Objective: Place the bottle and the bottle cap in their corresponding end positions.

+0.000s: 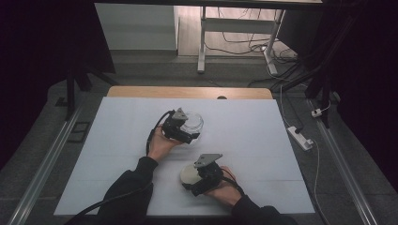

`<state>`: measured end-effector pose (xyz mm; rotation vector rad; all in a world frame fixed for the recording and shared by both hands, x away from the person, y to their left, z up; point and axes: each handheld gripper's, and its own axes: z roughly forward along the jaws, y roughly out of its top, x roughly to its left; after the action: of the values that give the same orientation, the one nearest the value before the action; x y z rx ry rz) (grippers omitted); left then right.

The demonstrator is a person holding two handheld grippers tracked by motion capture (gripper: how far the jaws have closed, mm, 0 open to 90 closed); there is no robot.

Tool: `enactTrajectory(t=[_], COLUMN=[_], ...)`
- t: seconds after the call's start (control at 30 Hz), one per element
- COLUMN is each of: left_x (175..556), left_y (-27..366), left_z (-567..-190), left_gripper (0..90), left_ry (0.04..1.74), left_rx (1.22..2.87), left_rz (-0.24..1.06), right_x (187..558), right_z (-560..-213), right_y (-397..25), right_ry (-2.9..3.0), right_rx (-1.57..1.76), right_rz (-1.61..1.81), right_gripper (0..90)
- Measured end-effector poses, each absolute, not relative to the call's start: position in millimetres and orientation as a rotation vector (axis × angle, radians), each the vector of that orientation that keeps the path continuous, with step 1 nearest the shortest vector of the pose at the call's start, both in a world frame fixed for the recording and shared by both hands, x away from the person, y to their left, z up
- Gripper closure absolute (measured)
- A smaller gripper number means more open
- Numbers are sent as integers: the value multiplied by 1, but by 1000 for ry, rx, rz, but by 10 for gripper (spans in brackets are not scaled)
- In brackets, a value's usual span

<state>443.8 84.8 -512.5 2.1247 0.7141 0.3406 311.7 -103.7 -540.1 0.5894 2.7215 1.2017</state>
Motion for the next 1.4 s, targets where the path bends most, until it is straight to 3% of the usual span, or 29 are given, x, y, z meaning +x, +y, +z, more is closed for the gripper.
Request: enactTrajectory(t=[0.4,0.73,1.4], left_x=[444,442,413], left_y=[83,90,113], left_z=[-510,-510,-509], left_gripper=[62,2,0], left_ry=[758,795,805], left_rx=[2139,2128,2130], left_rz=[320,256,209], right_x=[314,314,310], right_z=[-540,-537,-524], right_y=[-104,-106,-109], right_ry=[2721,2705,2685], right_rx=[636,644,641], right_rz=[1198,1232,1274], right_gripper=[38,15,15])
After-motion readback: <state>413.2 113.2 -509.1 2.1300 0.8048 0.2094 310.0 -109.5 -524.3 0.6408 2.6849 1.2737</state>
